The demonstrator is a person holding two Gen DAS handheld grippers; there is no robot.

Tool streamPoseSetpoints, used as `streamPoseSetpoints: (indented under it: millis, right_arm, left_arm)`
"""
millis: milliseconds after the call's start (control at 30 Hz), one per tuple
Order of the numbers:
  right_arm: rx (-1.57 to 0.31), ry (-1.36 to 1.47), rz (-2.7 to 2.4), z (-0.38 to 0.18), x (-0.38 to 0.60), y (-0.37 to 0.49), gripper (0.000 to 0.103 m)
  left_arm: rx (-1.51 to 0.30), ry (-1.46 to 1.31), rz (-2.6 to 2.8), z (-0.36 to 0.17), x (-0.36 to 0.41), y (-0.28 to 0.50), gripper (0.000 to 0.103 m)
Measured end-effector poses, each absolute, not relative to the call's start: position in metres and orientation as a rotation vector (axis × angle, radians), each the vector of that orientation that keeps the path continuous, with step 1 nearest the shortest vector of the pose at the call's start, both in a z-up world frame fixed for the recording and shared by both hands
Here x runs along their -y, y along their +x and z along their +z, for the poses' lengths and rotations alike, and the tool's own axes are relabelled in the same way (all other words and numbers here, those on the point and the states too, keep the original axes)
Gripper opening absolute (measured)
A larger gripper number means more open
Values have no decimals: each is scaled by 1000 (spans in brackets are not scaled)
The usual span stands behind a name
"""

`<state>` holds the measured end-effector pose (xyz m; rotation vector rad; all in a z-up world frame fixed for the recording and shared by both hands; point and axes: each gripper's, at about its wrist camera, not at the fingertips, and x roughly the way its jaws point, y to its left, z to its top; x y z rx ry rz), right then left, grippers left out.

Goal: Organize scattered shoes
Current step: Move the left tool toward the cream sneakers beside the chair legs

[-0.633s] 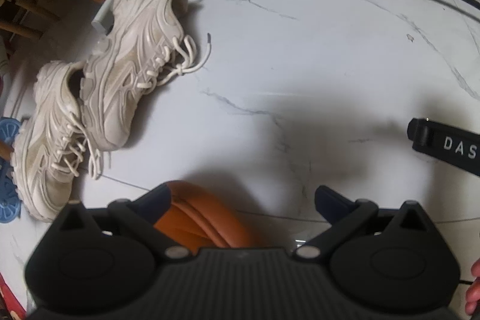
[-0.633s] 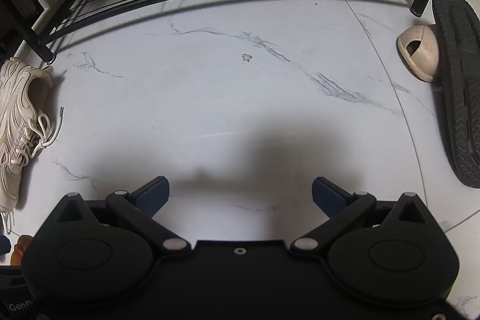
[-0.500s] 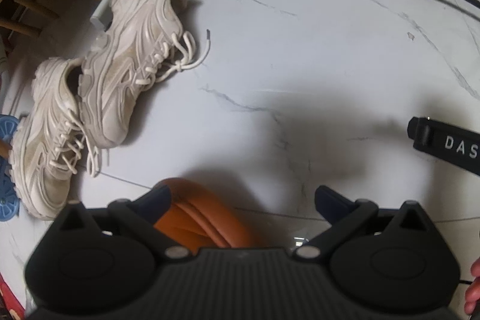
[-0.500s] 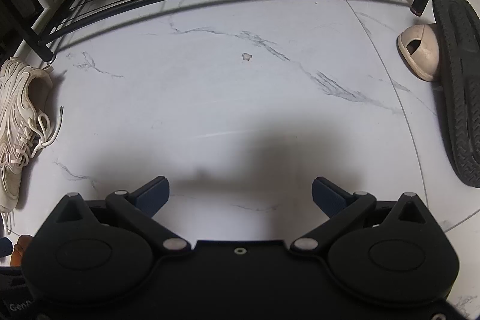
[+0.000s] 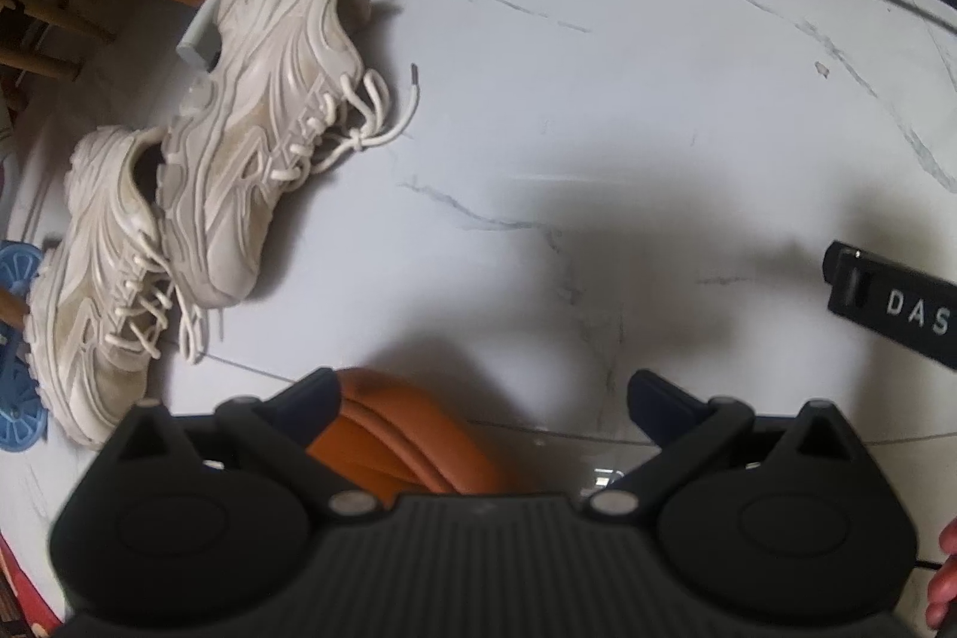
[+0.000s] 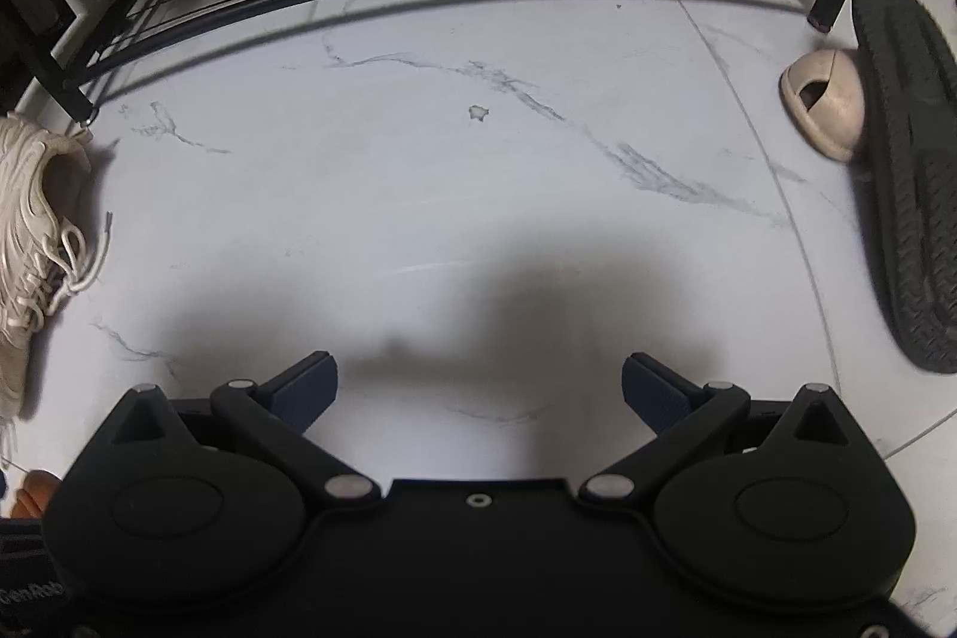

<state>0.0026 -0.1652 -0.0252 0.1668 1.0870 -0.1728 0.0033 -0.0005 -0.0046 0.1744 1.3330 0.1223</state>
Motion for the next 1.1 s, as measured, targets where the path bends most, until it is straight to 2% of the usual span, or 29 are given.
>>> streamPoseSetpoints:
  millis: [1100]
  right_arm:
    - [-1117,199,-157,-31,169,6,103]
  left_arm:
    - [-1303,174,162,3,-10,12,102]
